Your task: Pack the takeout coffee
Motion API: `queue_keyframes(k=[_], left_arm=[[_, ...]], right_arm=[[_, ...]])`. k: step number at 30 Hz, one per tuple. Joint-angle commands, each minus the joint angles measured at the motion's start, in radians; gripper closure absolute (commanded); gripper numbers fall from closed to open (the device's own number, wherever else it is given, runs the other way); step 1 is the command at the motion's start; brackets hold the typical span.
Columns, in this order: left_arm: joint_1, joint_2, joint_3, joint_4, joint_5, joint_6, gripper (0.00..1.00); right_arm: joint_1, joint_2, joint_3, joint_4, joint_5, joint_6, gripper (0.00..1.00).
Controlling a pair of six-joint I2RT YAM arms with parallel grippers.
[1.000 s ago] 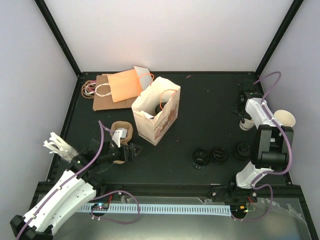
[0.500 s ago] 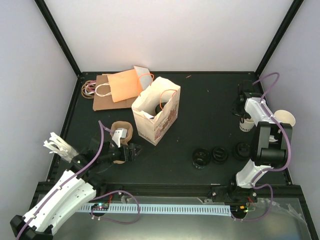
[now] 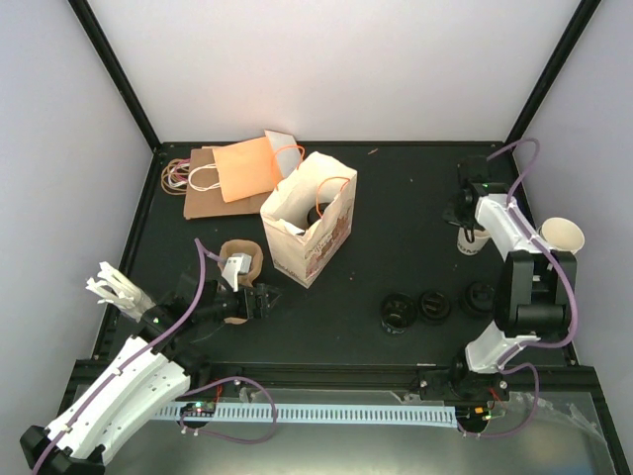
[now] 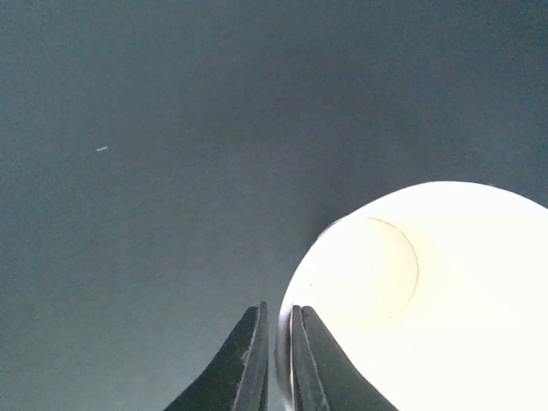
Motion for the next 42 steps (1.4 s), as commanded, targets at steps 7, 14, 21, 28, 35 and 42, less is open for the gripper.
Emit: queue_keyframes(k=[7, 14, 21, 28, 35, 42], left_arm=[[-0.003, 0.003, 0.009, 0.026, 0.011, -0.001, 0.01], [-0.002, 0.002, 0.013, 0.018, 0.01, -0.005, 0.01], [-0.003, 0.005, 0.017, 0.02, 0.013, -0.011, 0.01], [-0.002, 0.006, 0.02, 0.019, 0.009, -0.015, 0.01], [-0.003, 0.025, 0.03, 0.022, 0.01, -0.016, 0.01], [-0.002, 0.047, 0.045, 0.016, 0.013, -0.011, 0.01]], right_arm=[[0.255, -0.193, -0.055, -0.087, -0.088, -0.043, 0.91], [0.429, -0.287, -0.079, -0.168, -0.161, -0.055, 0.91], [0.551, -0.34, -0.056, -0.25, -0.189, -0.076, 0.91], [0.629, -0.383, -0.081, -0.301, -0.206, -0.066, 0.92], [0.697, -0.382, -0.086, -0.309, -0.213, -0.063, 0.91], [0.7, -0.391, -0.093, -0.286, -0.117, -0.039, 0.9]])
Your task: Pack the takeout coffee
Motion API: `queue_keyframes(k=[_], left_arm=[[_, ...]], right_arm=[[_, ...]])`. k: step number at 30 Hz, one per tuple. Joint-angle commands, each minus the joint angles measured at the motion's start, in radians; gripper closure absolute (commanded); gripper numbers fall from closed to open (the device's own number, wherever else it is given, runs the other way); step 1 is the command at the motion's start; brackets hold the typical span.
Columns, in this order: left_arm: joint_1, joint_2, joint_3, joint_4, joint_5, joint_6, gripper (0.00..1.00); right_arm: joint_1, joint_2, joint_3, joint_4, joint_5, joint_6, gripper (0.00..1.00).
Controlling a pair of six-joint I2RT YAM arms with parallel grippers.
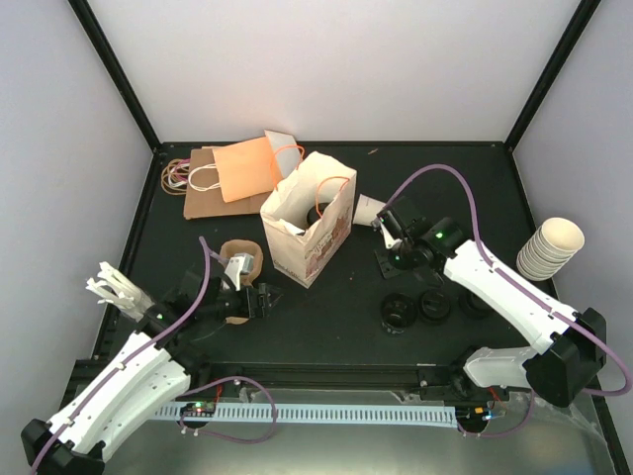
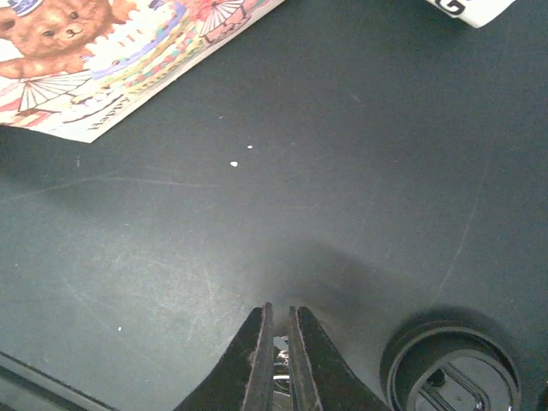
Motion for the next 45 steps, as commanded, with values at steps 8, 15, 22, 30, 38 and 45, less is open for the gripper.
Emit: queue_keyframes(k=[8, 15, 22, 30, 38, 45], left_arm=[[-0.002, -0.003, 0.045, -0.006, 0.003, 0.0, 0.01], [-0.002, -0.004, 0.046, -0.007, -0.001, 0.0, 0.01], [-0.002, 0.002, 0.044, 0.003, 0.007, -0.007, 0.01], [-0.003, -0.001, 0.052, -0.01, -0.002, -0.01, 0.01], [-0.003, -0.025, 0.052, -0.034, -0.025, -0.009, 0.01], [-0.003, -0.029, 0.046, -0.035, -0.031, -0.011, 0.01]], right_arm=[[-0.038, -0.059, -0.072, 0.124, 0.033, 0.072, 0.89], [-0.123, -0.082, -0.153, 0.215, -0.032, 0.102, 0.68], [-0.212, 0.003, -0.099, 0.294, 0.011, 0.063, 0.31], [-0.213, 0.212, 0.046, 0.369, 0.036, 0.056, 0.05], [-0.204, 0.349, 0.14, 0.387, 0.101, 0.013, 0.0], [-0.129, 0.339, 0.08, 0.411, 0.239, 0.013, 0.0]])
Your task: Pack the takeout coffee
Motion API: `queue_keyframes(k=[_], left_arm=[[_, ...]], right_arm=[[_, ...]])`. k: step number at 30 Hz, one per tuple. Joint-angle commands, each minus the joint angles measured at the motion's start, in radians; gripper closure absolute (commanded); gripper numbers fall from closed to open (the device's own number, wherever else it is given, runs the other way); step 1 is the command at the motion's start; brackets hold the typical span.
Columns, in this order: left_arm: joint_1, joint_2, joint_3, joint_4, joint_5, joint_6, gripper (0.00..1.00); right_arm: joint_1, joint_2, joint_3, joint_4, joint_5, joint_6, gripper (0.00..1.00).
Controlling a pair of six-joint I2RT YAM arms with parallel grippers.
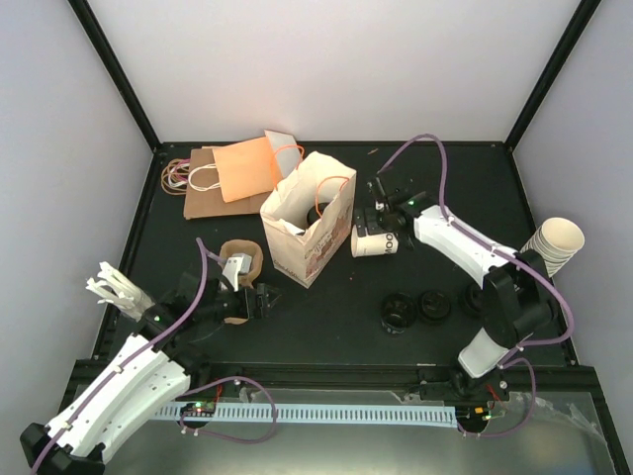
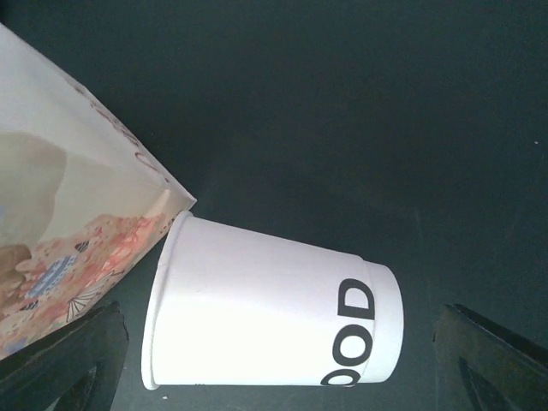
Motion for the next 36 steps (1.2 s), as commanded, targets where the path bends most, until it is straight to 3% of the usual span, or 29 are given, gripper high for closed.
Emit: queue_keyframes(k=[1, 8, 17, 21, 30, 36], left_arm=[[-0.002, -0.007, 0.037, -0.01, -0.018, -0.012, 0.01], [-0.002, 0.008, 0.034, 0.001, -0.01, -0.01, 0.01], [-0.002, 0.005, 0.049, -0.023, -0.017, -0.002, 0.01], [-0.002, -0.012, 0.035, -0.019, -0.023, -0.01, 0.01], [-0.002, -0.014, 0.027, -0.01, -0.023, -0.014, 0.01], [-0.002, -0.008, 0.03, -0.004, -0.014, -0.014, 0.01]], right_arm=[[0.052, -0.019, -0.038, 0.04, 0.134, -0.004, 0.0], [0.133, -0.011, -0.056, 0.042, 0.242, 0.046, 0.01], [0.184, 0.128, 0.027, 0.027, 0.266, 0.084, 0.03], [0.196, 0.173, 0.045, -0.032, 0.369, 0.111, 0.08], [0.209, 0.162, 0.041, -0.118, 0.551, 0.136, 0.45], [0.21, 0.167, 0.056, -0.178, 0.653, 0.127, 0.89]])
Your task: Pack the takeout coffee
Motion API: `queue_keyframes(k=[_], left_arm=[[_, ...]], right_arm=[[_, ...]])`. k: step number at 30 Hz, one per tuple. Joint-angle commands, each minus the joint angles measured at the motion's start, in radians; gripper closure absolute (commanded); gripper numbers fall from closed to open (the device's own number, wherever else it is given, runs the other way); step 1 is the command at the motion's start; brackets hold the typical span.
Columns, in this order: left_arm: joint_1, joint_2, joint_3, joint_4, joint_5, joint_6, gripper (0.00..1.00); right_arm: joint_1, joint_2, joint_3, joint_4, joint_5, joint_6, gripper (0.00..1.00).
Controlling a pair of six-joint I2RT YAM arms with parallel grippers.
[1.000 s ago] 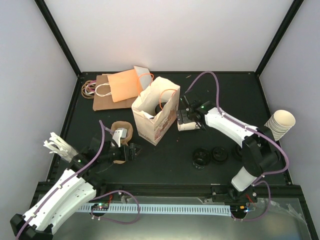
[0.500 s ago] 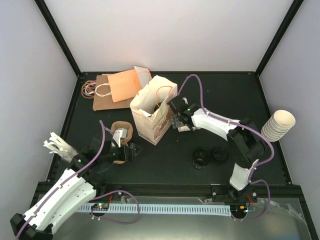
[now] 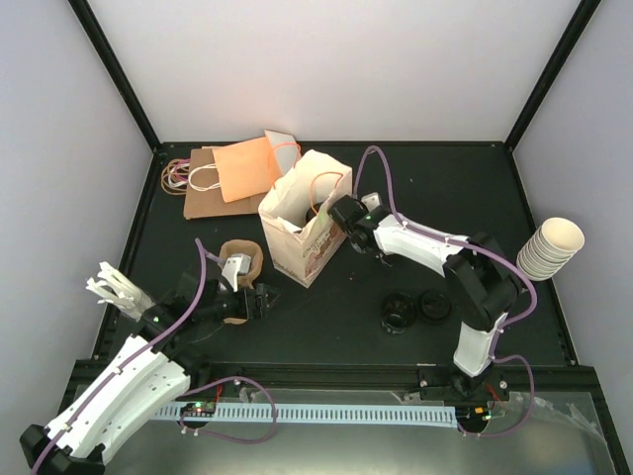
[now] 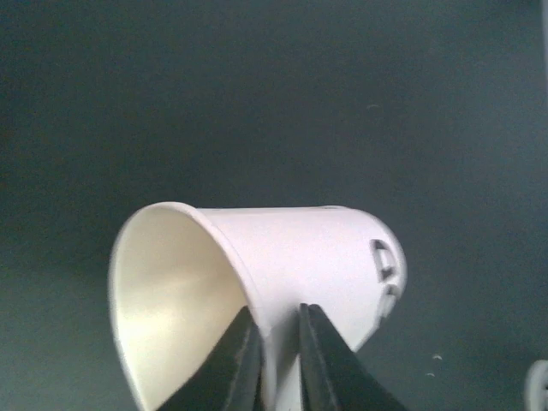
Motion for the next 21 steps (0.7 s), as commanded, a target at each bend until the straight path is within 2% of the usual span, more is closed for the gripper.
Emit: queue_keyframes(k=[1, 3, 7, 10, 21], left_arm=[[-0.002, -0.002, 0.03, 0.004, -0.006, -0.009, 0.01], [-0.003, -0.003, 0.03, 0.004, -0.007, -0.008, 0.01], [-0.003, -0.006, 0.03, 0.001, -0.006, -0.009, 0.01], [-0.003, -0.006, 0.033, -0.002, -0.006, -0.009, 0.01], [-0.002, -0.015, 0.041, -0.023, -0.025, -0.003, 0.01]], right_arm=[[0.006, -0.025, 0.031, -0.053, 0.132, 0.013, 0.95], [0.006, -0.033, 0.031, -0.059, 0.15, 0.01, 0.99], [0.005, -0.055, 0.035, -0.073, 0.191, 0.003, 0.99], [0.006, -0.079, 0.058, -0.099, 0.167, -0.002, 0.99], [0.004, -0.344, 0.044, -0.184, -0.276, -0.076, 0.98]])
